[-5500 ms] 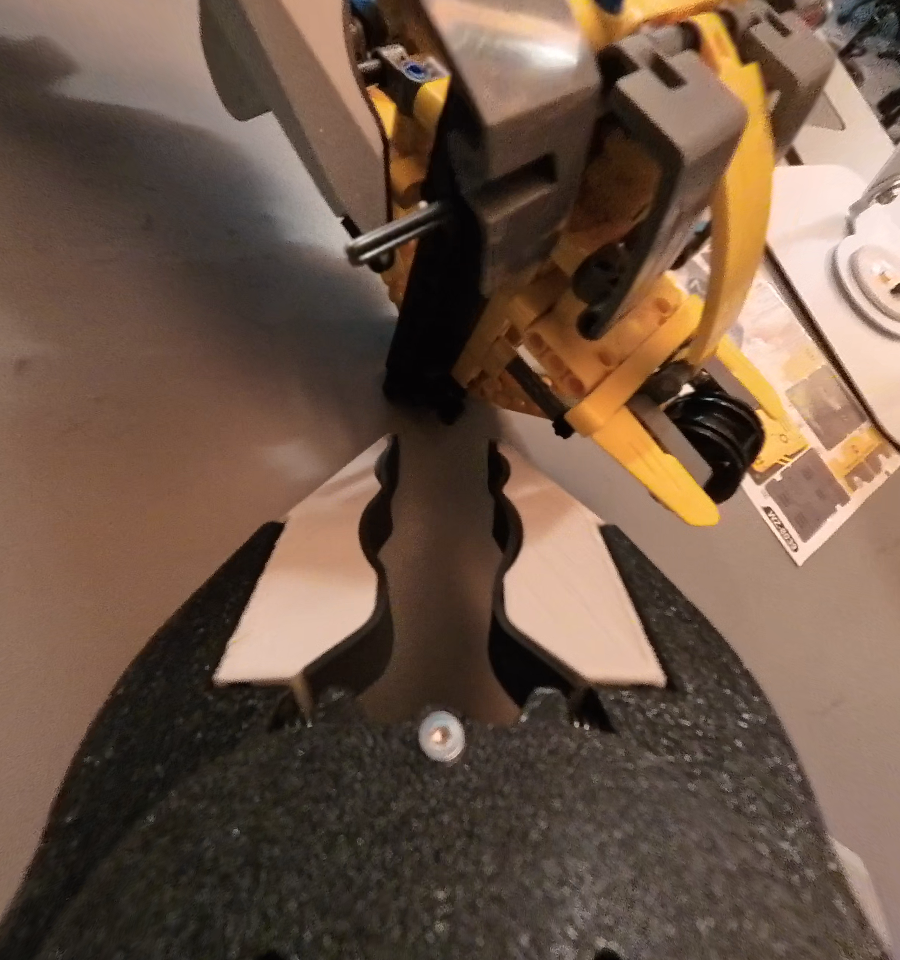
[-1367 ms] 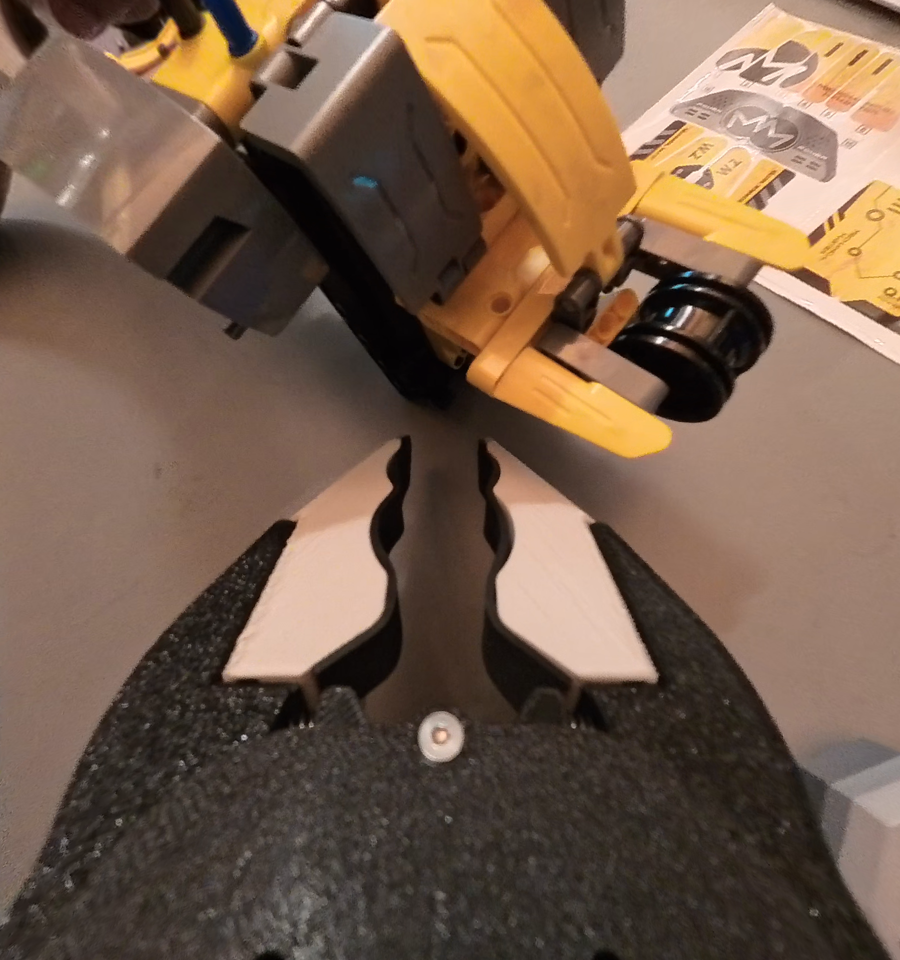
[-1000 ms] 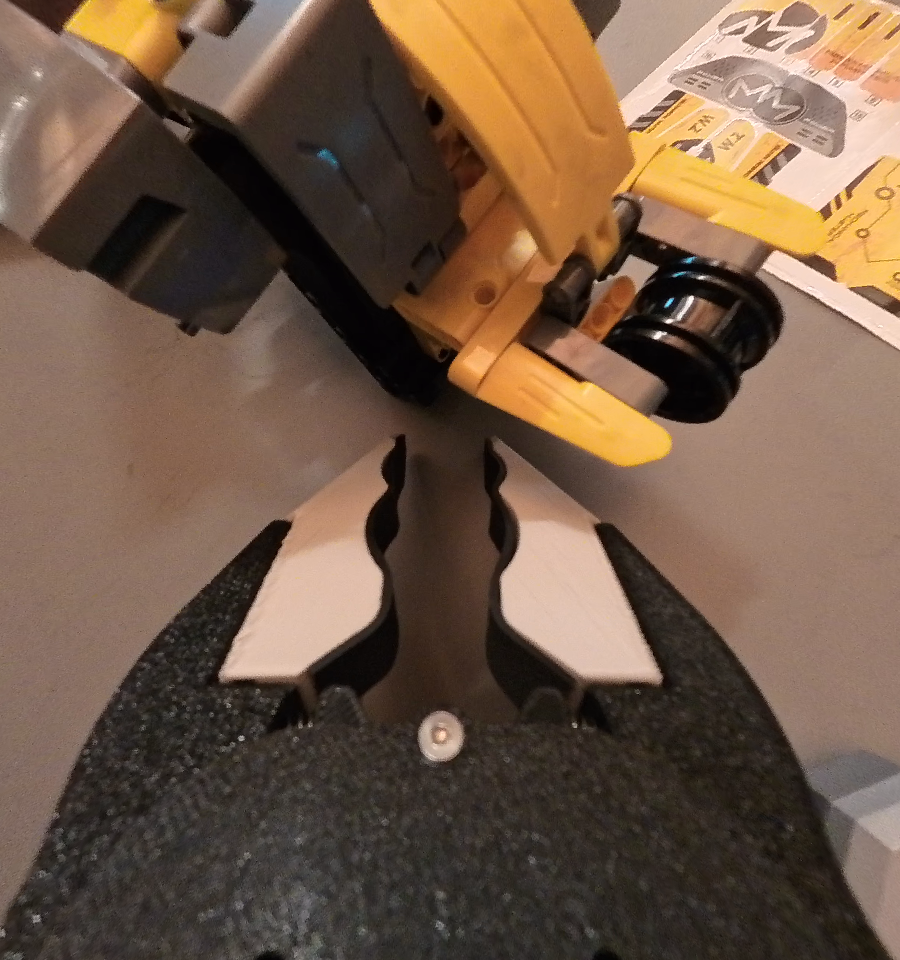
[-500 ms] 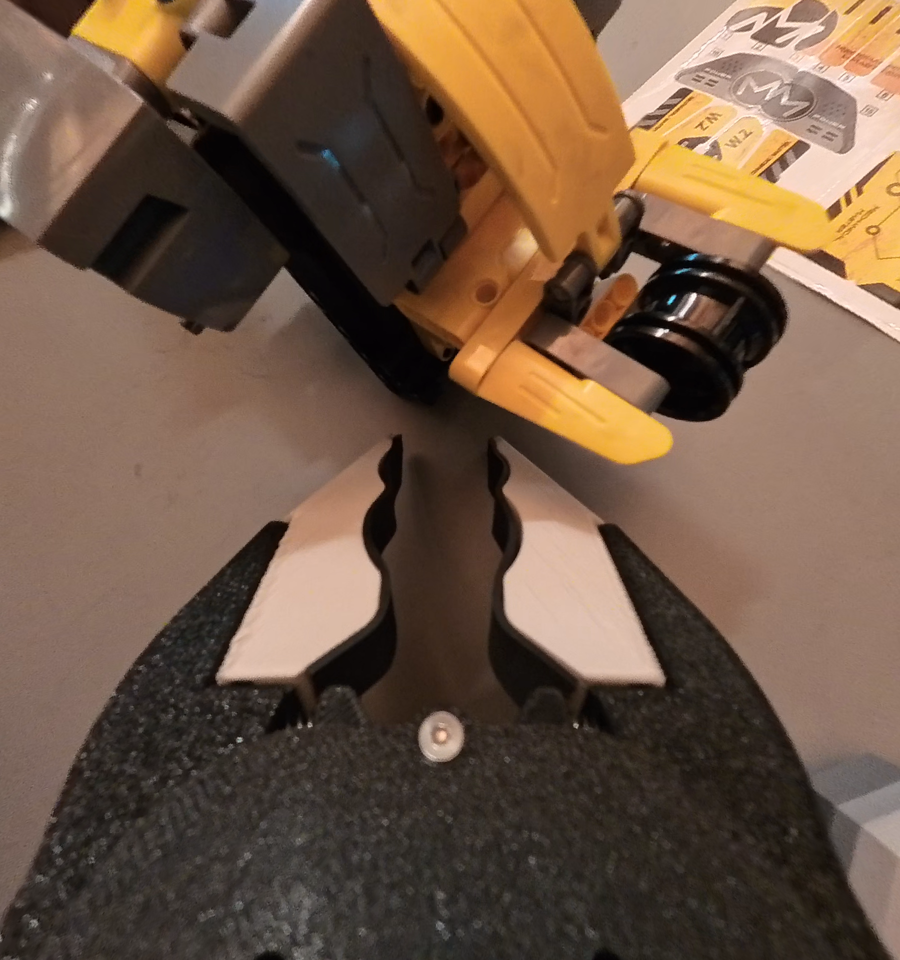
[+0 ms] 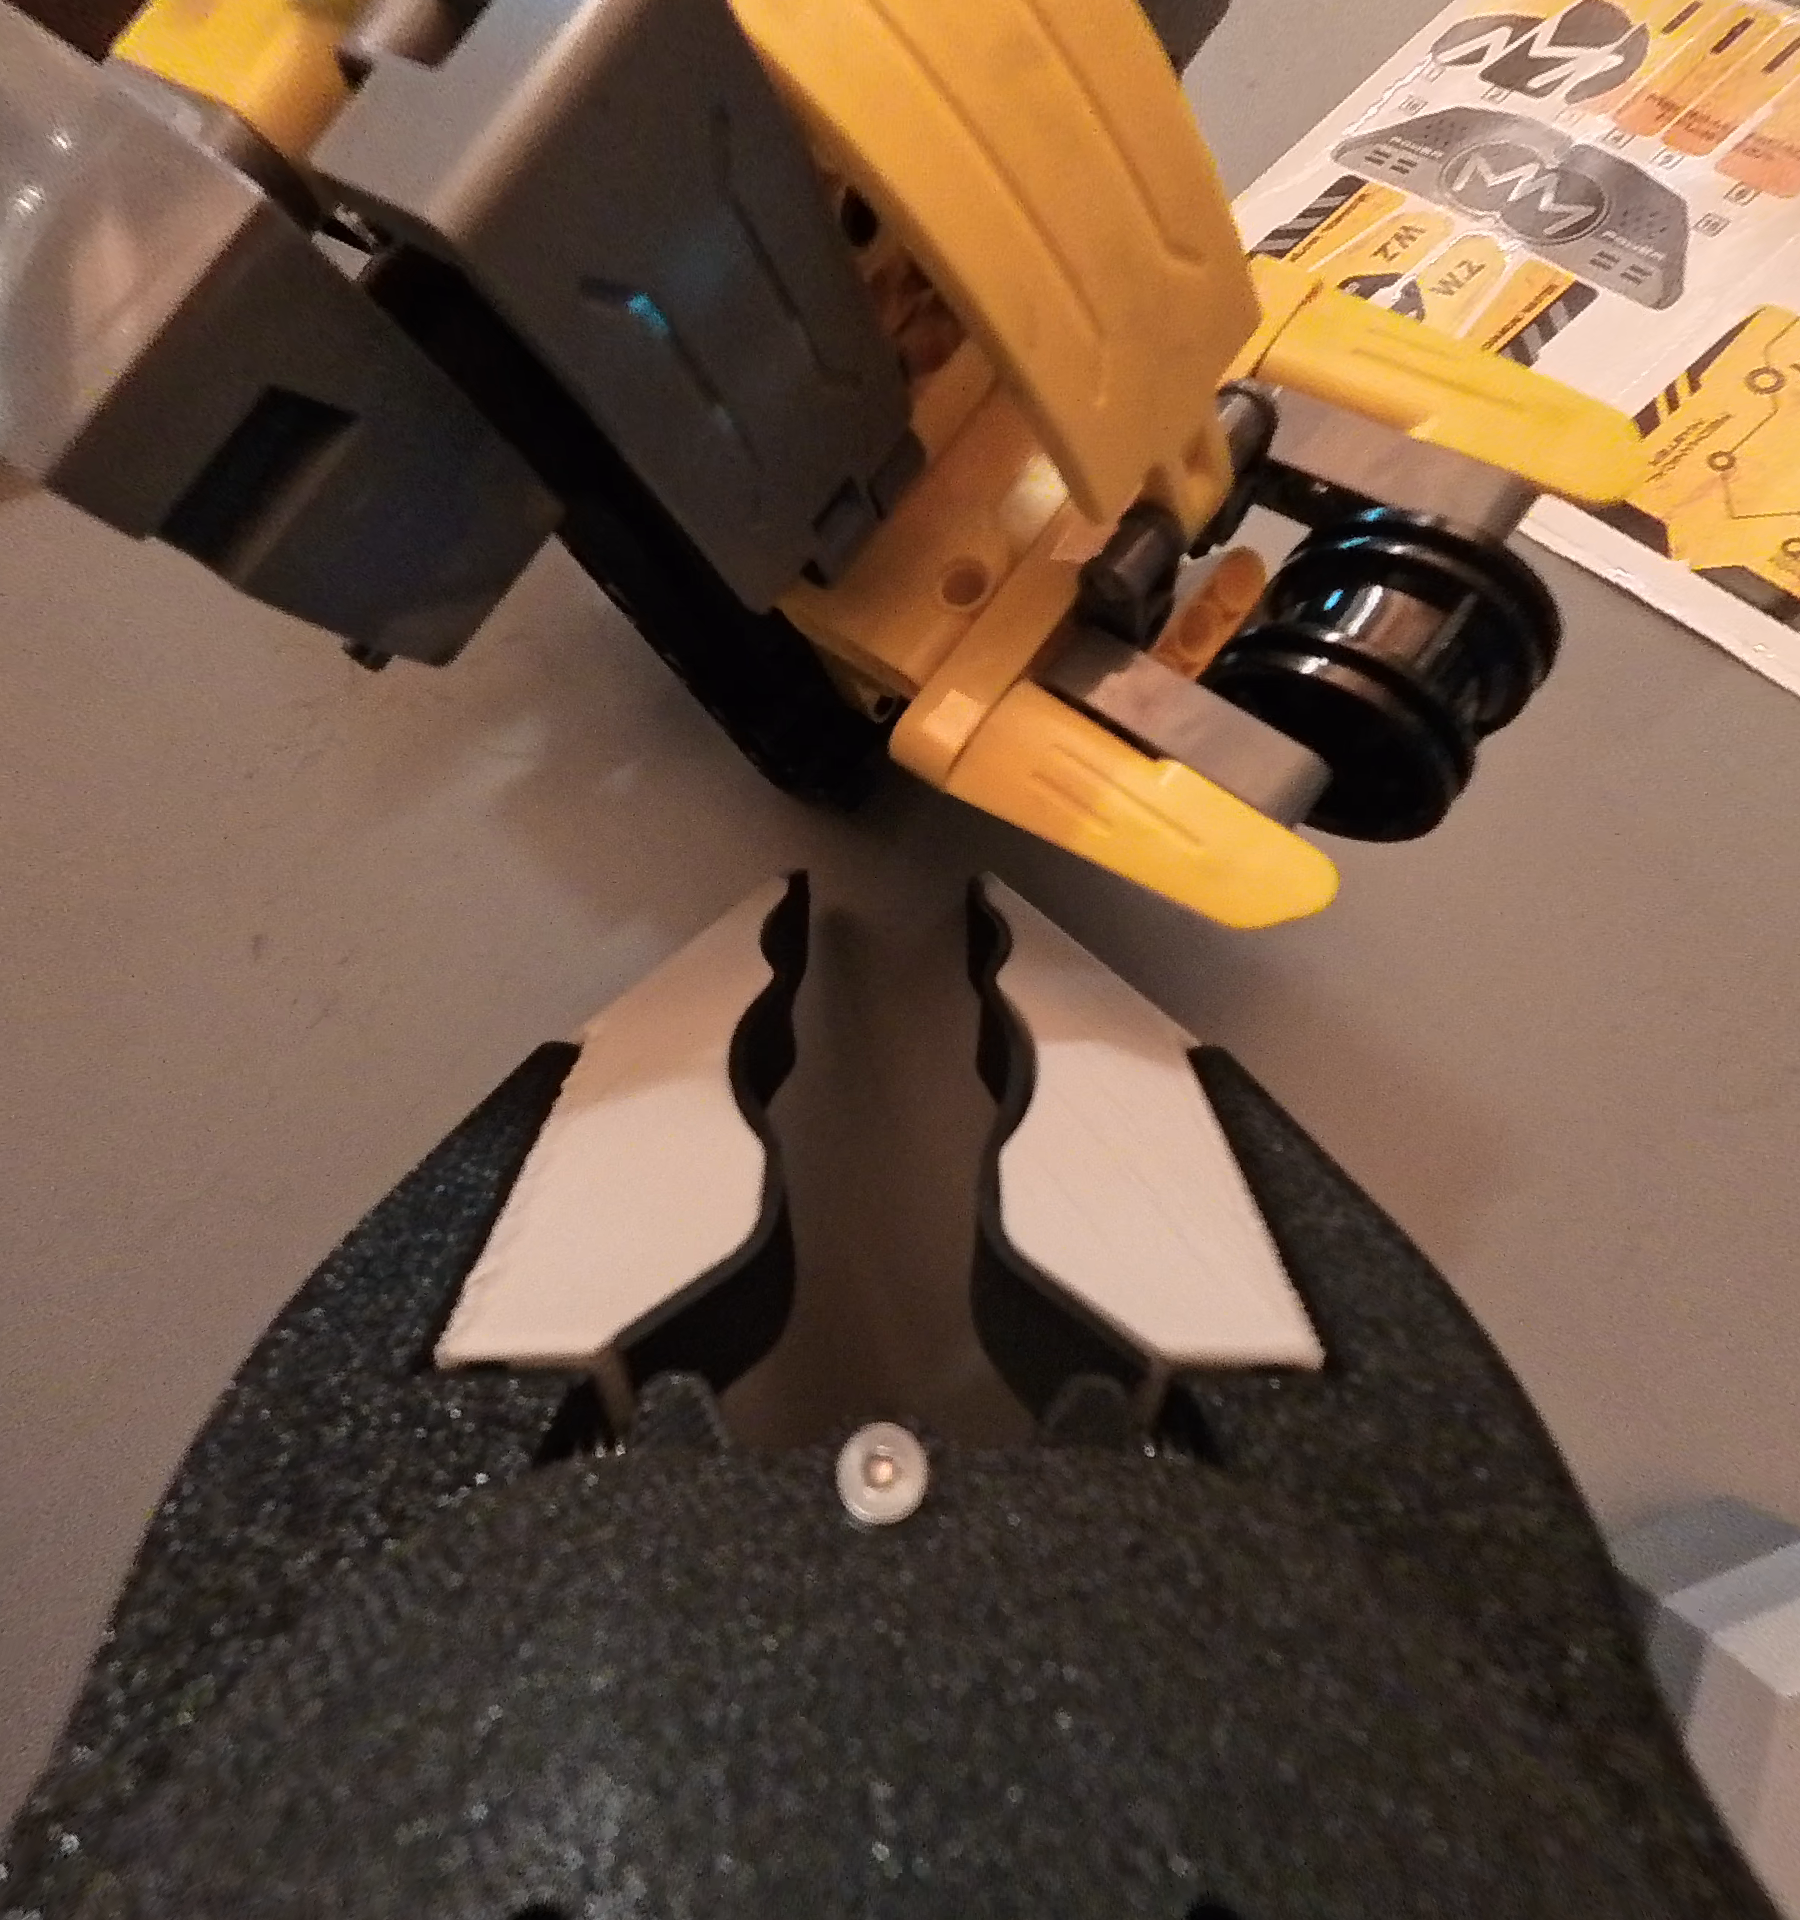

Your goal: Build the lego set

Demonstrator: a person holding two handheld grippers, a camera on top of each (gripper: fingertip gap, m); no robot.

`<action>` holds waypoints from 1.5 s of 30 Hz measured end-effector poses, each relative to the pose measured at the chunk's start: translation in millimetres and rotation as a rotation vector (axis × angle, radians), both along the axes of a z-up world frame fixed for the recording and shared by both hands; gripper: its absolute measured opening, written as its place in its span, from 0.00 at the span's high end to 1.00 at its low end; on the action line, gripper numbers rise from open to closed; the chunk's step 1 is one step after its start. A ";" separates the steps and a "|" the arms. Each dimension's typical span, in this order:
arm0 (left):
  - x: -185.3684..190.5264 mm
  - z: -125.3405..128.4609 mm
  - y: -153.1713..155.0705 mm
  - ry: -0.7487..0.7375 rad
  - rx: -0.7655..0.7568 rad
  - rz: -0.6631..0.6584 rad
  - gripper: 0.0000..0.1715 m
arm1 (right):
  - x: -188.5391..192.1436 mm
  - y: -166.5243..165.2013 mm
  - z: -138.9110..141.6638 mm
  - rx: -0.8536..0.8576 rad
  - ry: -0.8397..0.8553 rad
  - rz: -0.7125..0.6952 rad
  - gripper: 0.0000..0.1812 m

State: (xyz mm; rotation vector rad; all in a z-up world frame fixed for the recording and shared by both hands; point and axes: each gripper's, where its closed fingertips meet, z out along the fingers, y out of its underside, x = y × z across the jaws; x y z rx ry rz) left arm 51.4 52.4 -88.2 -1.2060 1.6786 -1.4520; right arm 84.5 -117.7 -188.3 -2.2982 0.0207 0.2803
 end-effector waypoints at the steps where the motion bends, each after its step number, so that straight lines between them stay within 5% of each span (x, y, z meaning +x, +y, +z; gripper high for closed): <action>1: -0.1 0.5 0.7 -0.001 0.001 0.004 0.60 | 0.0 0.0 -0.1 0.000 0.001 0.000 0.83; 17: 0.2 1.3 8.0 -0.010 0.014 0.037 0.61 | -0.8 -0.1 -0.4 -0.001 -0.023 0.004 0.83; 36: 13.5 -50.7 7.0 0.206 0.004 0.019 0.58 | -5.1 -0.8 -3.2 -0.009 -0.186 0.030 0.78; 45: 15.5 -63.2 1.4 0.263 0.082 0.013 0.57 | -4.8 -0.9 -1.9 -0.003 -0.130 0.027 0.78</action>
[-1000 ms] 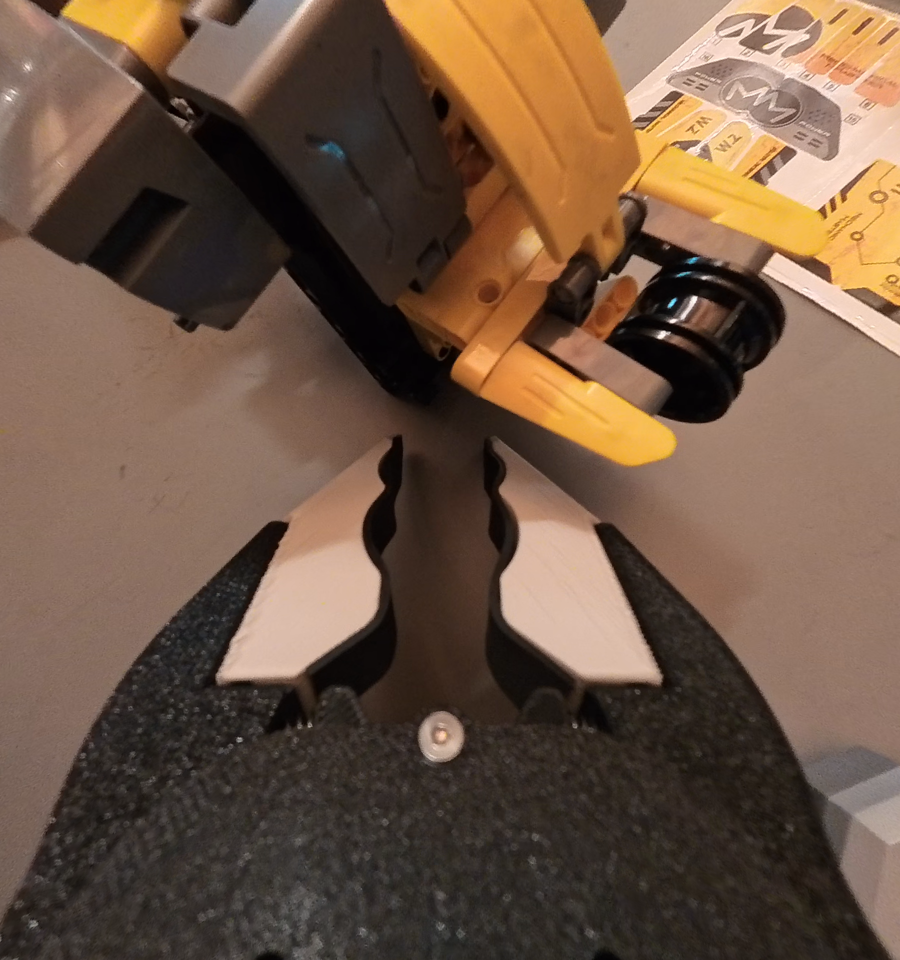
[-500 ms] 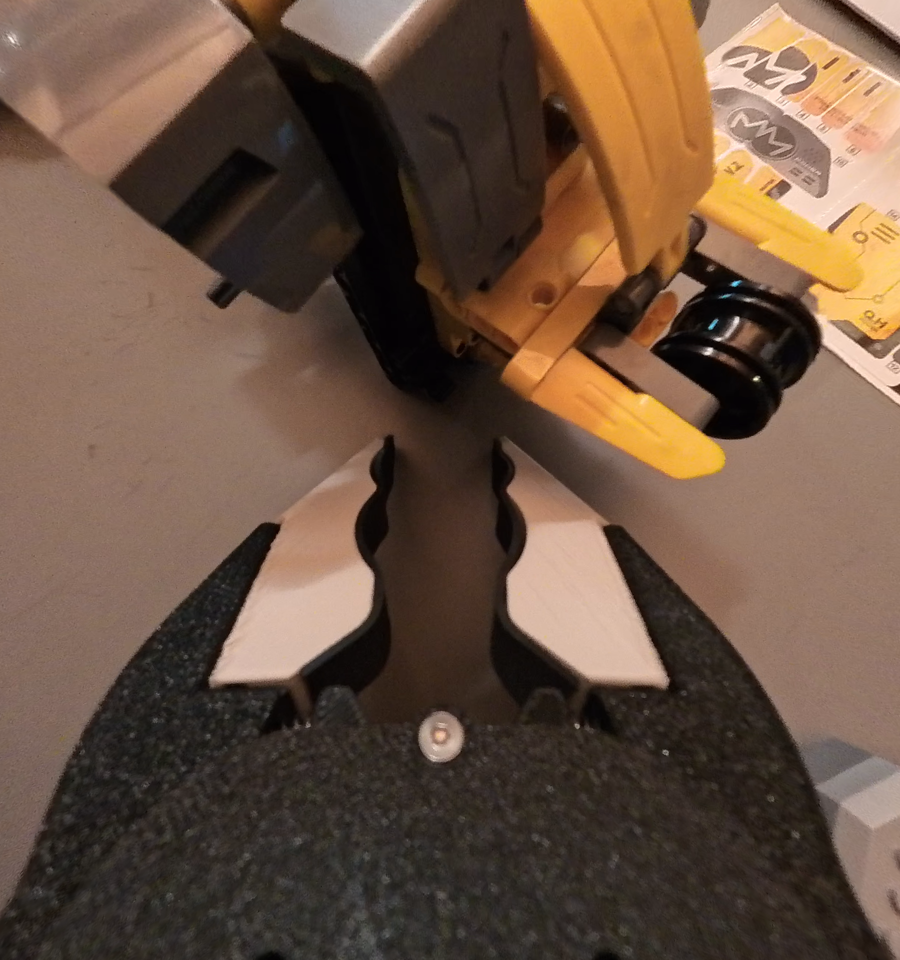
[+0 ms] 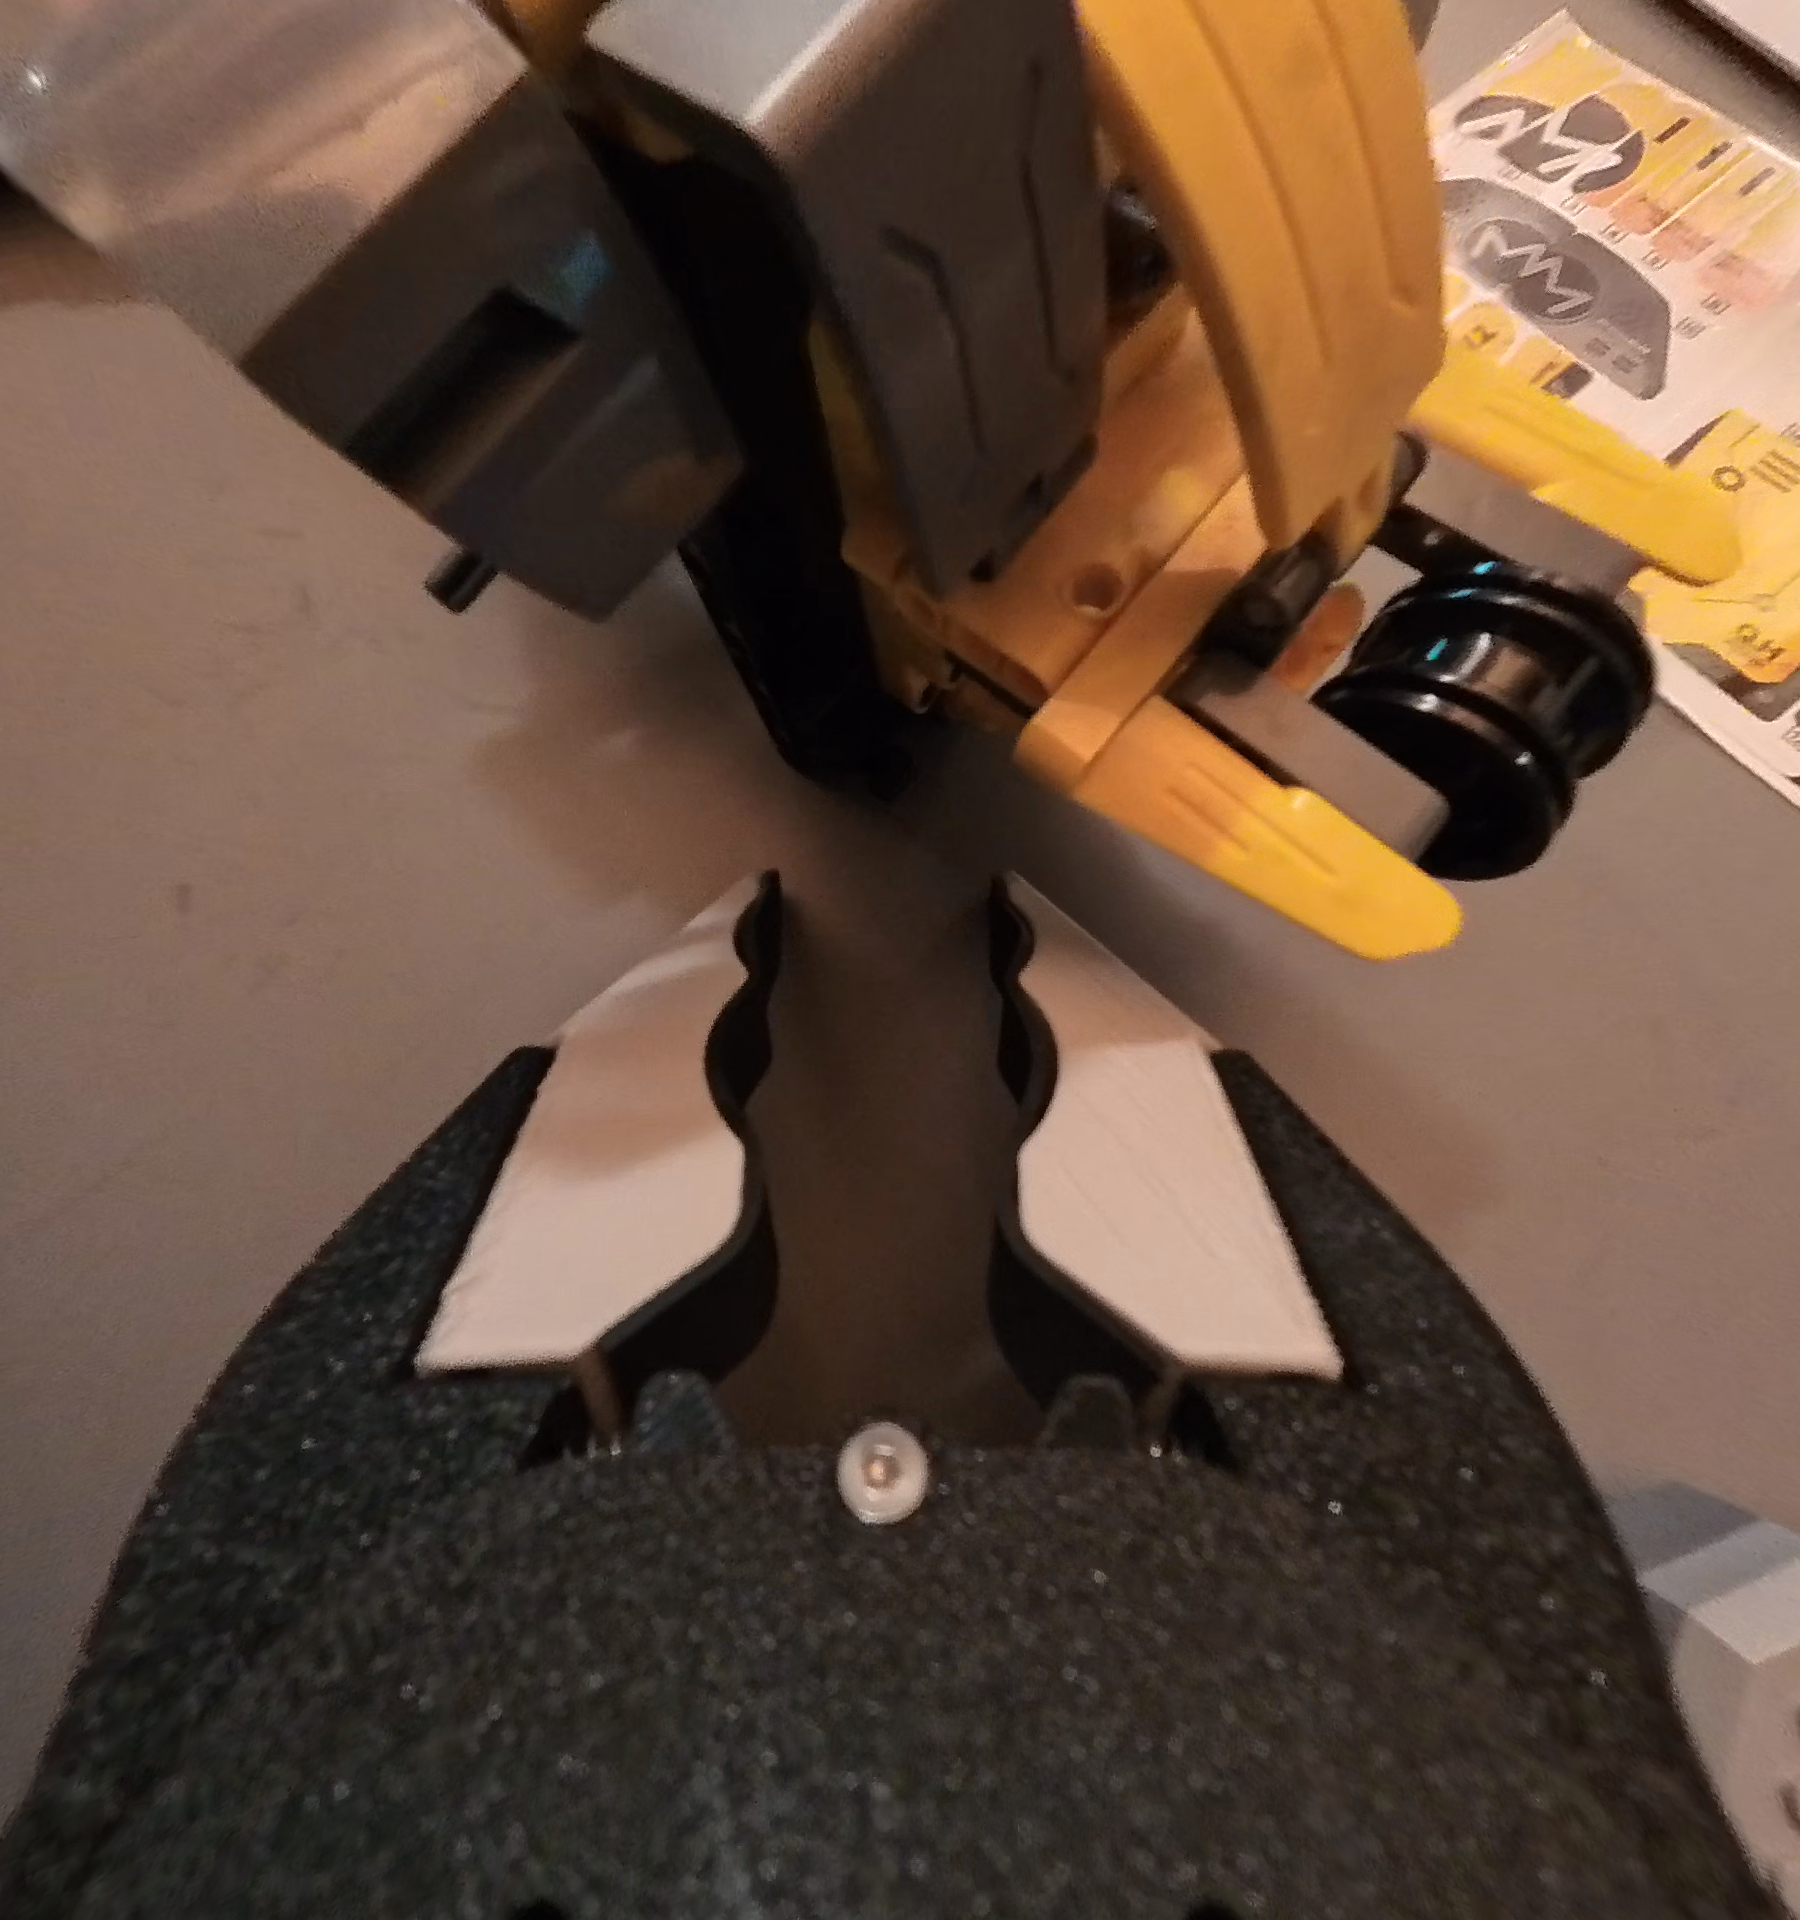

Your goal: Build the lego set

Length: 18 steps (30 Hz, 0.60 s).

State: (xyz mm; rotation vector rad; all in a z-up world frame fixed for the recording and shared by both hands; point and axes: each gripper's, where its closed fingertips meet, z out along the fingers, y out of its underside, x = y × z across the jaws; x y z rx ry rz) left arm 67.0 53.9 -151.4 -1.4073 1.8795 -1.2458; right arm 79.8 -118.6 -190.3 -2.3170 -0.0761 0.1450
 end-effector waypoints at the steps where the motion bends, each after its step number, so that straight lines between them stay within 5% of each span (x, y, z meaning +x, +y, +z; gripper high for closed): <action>1: 0.2 -2.1 -0.9 0.008 0.018 -0.002 0.57 | 0.1 0.0 0.2 0.001 0.010 -0.001 0.78; 9: -1.0 -12.6 -9.8 0.038 0.120 -0.040 0.55 | 0.9 0.0 1.1 0.002 0.049 -0.007 0.79; 18: 1.1 -10.2 -3.9 0.055 0.034 -0.017 0.54 | 1.2 0.0 0.8 0.001 0.036 -0.009 0.79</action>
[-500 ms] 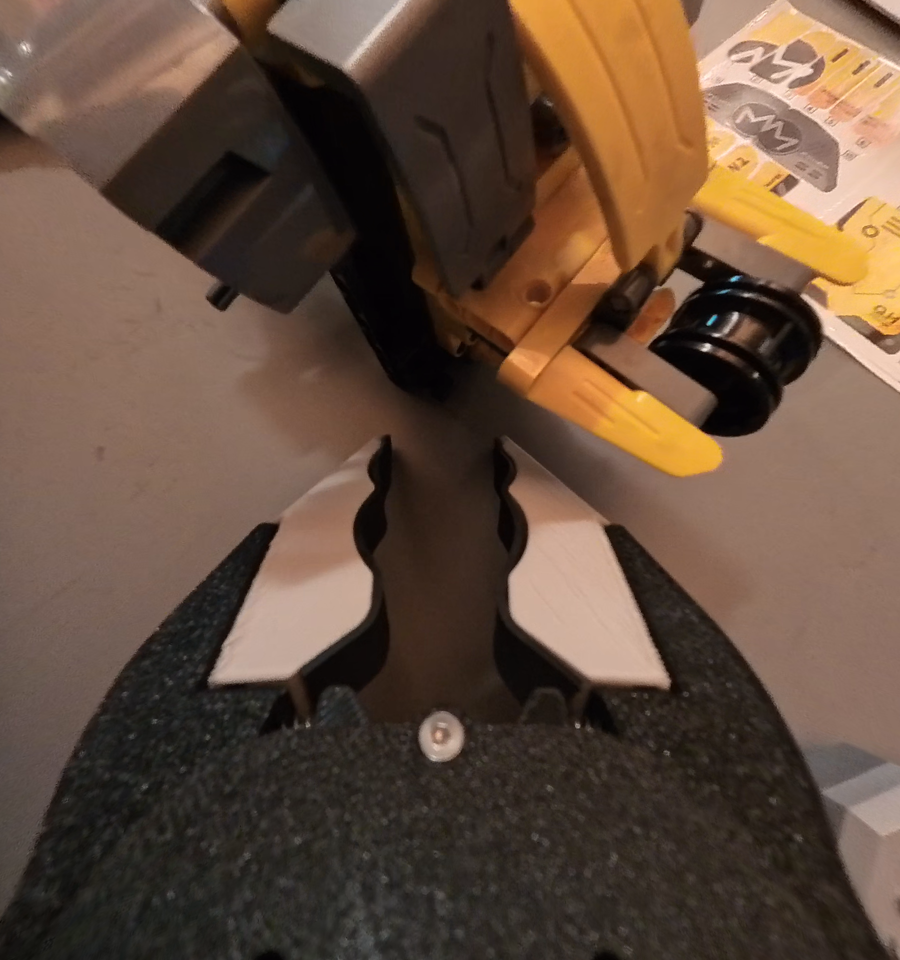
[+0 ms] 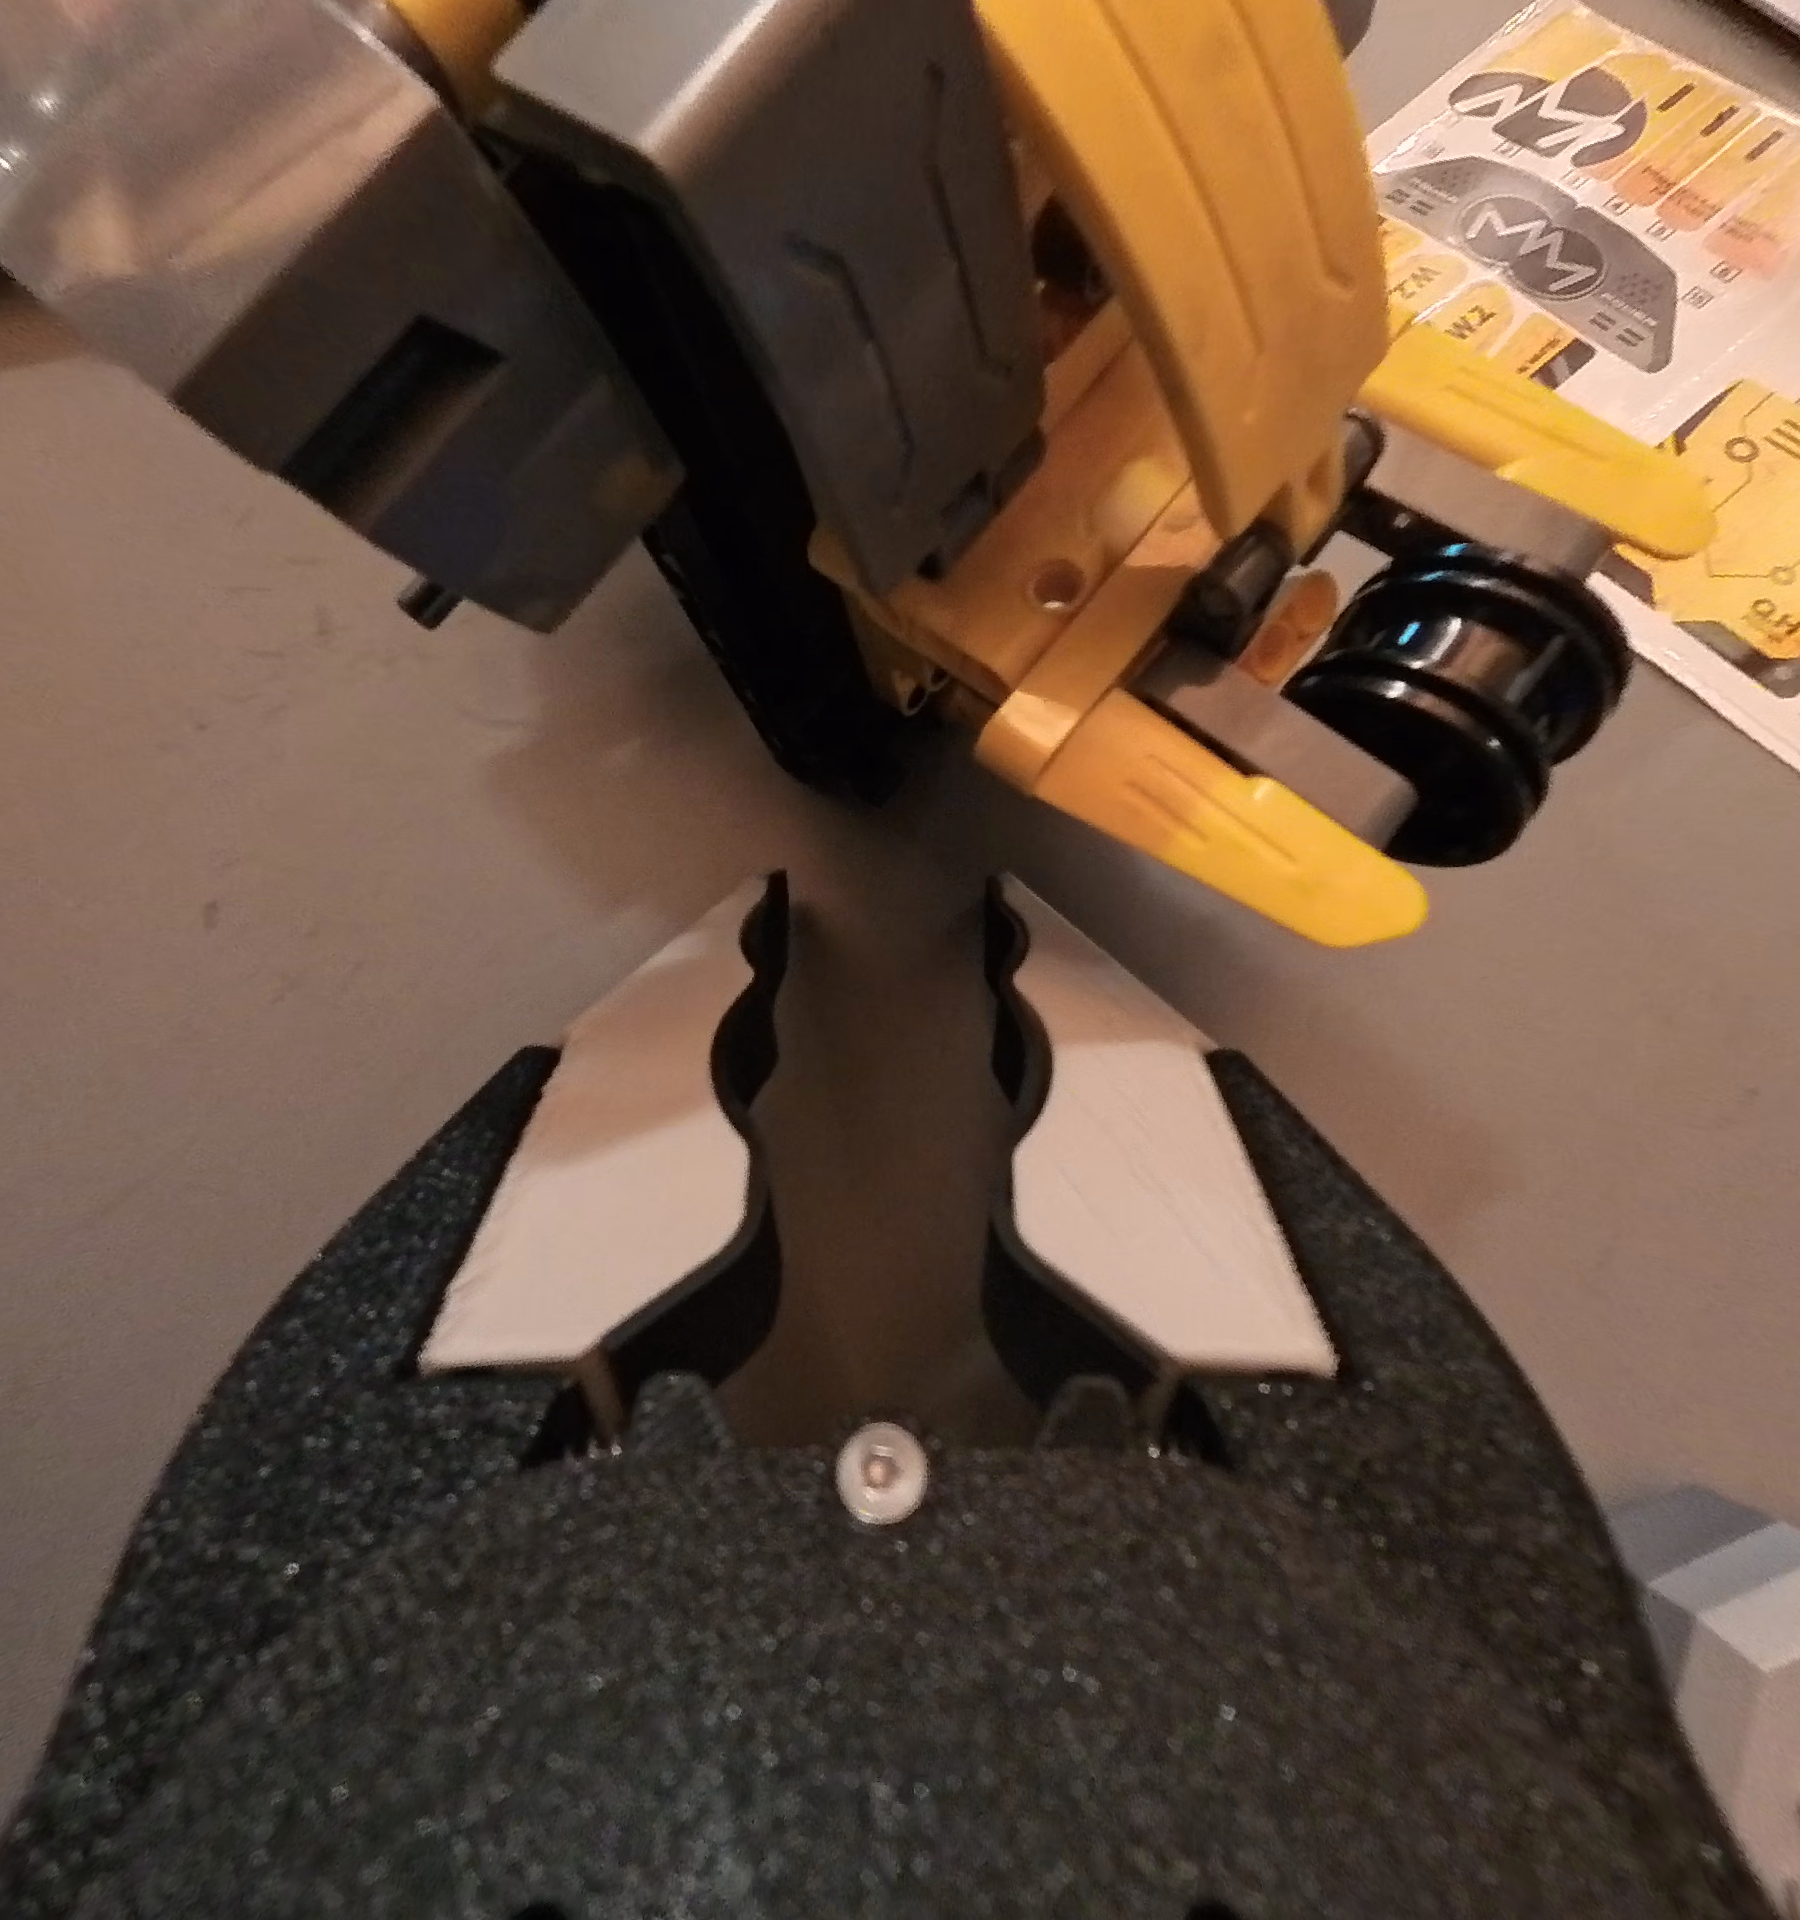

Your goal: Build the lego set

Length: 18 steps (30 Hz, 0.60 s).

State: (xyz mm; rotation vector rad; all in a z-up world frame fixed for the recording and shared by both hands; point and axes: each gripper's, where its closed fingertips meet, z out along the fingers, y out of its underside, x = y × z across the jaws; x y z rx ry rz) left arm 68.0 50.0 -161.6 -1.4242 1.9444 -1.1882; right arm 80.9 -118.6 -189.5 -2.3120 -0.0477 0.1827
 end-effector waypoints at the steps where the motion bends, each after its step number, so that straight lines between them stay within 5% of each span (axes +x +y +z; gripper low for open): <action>1: 0.0 1.1 0.5 -0.004 -0.009 0.002 0.54 | 0.0 0.0 0.1 0.000 0.003 0.000 0.79; 18: 1.2 -0.8 2.3 0.008 -0.016 0.019 0.54 | -1.7 0.1 -0.9 -0.003 -0.044 0.011 0.78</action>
